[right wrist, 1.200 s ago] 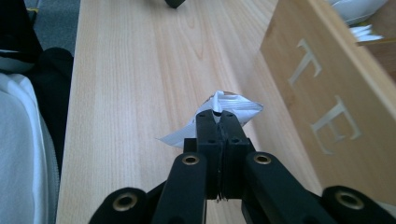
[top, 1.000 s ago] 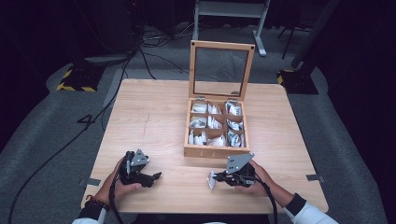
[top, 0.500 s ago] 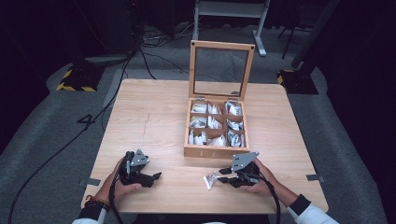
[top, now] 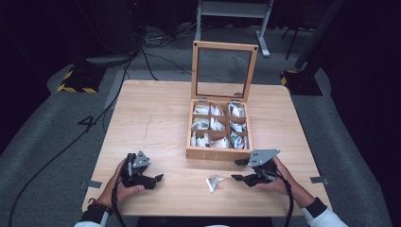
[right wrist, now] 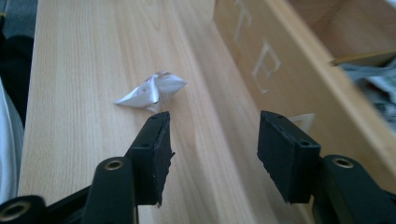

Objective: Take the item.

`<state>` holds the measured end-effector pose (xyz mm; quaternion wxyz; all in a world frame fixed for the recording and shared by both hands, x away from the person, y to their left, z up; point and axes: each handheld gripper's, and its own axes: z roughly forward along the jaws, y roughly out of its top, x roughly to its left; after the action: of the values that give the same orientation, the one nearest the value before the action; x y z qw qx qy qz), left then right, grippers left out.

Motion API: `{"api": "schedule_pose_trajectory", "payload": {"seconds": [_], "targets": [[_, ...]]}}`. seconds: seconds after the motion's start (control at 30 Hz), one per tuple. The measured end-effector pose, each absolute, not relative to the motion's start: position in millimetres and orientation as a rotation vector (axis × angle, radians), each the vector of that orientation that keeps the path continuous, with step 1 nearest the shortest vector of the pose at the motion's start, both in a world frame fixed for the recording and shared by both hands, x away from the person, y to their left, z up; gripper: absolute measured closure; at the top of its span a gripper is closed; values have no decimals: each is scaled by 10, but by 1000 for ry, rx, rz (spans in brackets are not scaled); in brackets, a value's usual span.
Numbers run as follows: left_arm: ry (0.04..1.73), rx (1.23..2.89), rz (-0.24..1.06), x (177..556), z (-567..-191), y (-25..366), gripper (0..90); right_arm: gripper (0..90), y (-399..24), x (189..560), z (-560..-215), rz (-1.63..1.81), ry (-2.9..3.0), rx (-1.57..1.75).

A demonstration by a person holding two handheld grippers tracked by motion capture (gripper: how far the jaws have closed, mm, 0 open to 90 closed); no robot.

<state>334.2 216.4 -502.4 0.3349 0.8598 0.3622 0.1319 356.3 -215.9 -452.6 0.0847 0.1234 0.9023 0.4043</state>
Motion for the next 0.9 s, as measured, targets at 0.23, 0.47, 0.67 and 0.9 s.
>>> {"api": "schedule_pose_trajectory", "payload": {"seconds": [0.23,0.47,0.67,0.9], "targets": [[935,2258,347,3363,-4999,2128,165,383,-2280,3625,-4381,1238,2602,416],[886,2243,327,3381,-4915,2071,171,298,-2417,3709,-4285,1248,2512,528],[859,2213,338,3418,-4816,2049,171,281,-2536,3808,-4217,1250,2438,617],[842,2192,352,3531,-4707,2004,174,288,-2653,3939,-4192,1252,2393,691]]}}
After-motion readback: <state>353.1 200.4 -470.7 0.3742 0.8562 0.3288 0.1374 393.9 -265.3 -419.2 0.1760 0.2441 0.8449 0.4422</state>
